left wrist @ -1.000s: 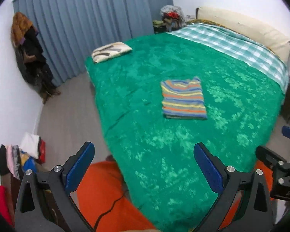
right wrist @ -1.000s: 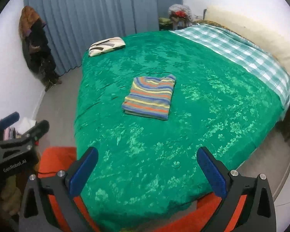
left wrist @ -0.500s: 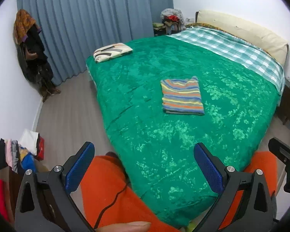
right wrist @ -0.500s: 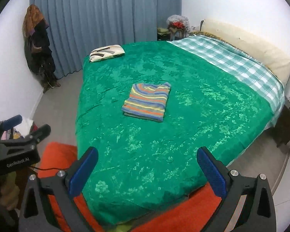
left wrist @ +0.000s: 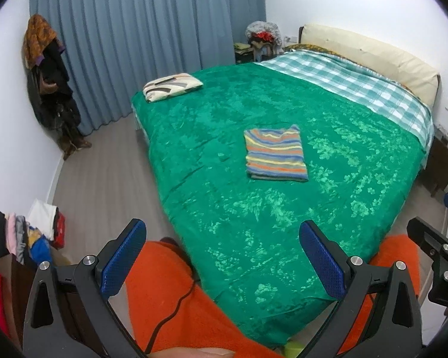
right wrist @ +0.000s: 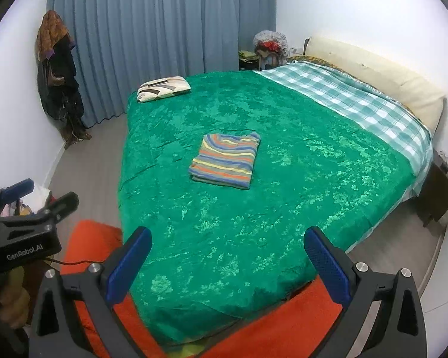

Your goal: Fold small clothes

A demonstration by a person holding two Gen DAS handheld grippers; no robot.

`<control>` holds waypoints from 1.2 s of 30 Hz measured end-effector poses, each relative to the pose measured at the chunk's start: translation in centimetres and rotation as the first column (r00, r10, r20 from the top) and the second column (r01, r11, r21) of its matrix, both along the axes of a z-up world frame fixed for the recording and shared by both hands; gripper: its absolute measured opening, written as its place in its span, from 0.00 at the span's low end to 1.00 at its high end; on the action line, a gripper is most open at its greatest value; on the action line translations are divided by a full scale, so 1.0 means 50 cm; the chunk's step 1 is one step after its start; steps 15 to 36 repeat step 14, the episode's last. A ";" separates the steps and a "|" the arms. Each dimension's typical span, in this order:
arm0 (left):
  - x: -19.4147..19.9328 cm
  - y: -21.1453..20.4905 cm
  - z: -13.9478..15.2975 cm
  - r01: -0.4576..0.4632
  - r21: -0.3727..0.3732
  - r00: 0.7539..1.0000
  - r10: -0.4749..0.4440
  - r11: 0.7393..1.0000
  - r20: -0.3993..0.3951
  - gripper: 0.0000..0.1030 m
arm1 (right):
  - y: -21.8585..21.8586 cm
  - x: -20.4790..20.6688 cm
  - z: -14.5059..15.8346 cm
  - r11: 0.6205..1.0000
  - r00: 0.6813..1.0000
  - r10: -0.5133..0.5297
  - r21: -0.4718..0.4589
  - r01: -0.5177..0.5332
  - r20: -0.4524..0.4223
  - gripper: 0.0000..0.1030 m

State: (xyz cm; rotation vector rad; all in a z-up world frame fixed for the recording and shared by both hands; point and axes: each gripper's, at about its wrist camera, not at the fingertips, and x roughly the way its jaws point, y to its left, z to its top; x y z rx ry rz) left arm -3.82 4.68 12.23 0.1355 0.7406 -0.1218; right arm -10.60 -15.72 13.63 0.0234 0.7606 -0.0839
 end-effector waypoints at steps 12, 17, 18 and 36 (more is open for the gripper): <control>-0.010 -0.005 0.003 0.008 -0.003 1.000 -0.008 1.000 0.013 0.99 | -0.004 -0.007 0.000 1.000 1.000 -0.022 -0.016 0.022 0.004 0.98; -0.011 -0.007 0.004 0.009 0.002 1.000 -0.009 1.000 0.019 0.99 | -0.004 -0.007 0.001 1.000 1.000 -0.020 -0.015 0.020 0.006 0.98; -0.011 -0.007 0.004 0.009 0.002 1.000 -0.009 1.000 0.019 0.99 | -0.004 -0.007 0.001 1.000 1.000 -0.020 -0.015 0.020 0.006 0.98; -0.011 -0.007 0.004 0.009 0.002 1.000 -0.009 1.000 0.019 0.99 | -0.004 -0.007 0.001 1.000 1.000 -0.020 -0.015 0.020 0.006 0.98</control>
